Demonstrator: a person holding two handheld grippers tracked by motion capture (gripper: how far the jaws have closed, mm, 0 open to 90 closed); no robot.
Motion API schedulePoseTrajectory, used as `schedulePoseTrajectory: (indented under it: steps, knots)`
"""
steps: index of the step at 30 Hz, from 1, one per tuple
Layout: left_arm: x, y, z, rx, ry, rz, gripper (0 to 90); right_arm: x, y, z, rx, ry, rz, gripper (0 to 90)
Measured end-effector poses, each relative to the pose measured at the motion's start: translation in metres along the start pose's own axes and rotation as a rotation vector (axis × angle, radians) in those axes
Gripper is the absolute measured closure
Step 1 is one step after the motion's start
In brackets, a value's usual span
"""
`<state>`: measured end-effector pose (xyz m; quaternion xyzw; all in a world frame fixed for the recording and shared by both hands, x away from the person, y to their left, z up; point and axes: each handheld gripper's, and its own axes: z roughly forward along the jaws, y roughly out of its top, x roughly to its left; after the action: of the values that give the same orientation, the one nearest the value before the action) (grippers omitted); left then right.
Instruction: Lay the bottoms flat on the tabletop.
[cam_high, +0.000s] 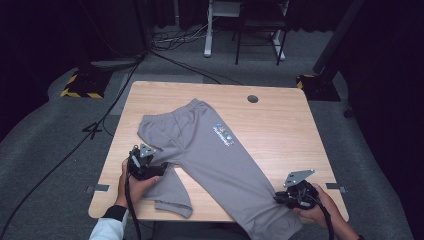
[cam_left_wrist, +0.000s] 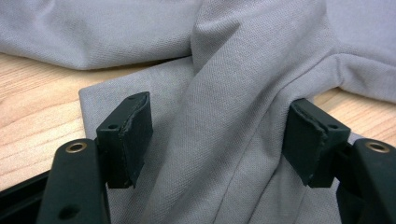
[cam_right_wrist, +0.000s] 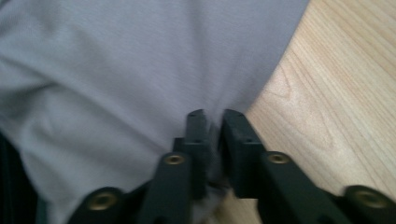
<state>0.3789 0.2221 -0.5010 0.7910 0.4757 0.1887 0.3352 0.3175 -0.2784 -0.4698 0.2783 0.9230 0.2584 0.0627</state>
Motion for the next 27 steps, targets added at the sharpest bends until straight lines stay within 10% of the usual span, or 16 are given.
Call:
schedulePoseTrajectory:
  steps: [9,14,21,27]
  knots:
    - [-0.001,0.000,0.001,-0.001,-0.002,-0.001,29.8,-0.013,0.017,0.007,-0.110,-0.066,-0.001,47.9]
    - [-0.003,0.000,0.001,-0.006,-0.003,0.000,29.9,-0.031,0.057,0.029,-0.183,-0.077,-0.031,47.2]
    - [-0.010,0.003,0.003,-0.001,-0.033,0.022,30.3,-0.049,0.092,0.069,-0.134,-0.096,0.020,48.8]
    - [-0.020,0.012,0.014,-0.002,-0.057,0.034,30.2,-0.047,0.082,0.061,-0.106,-0.097,-0.001,80.7]
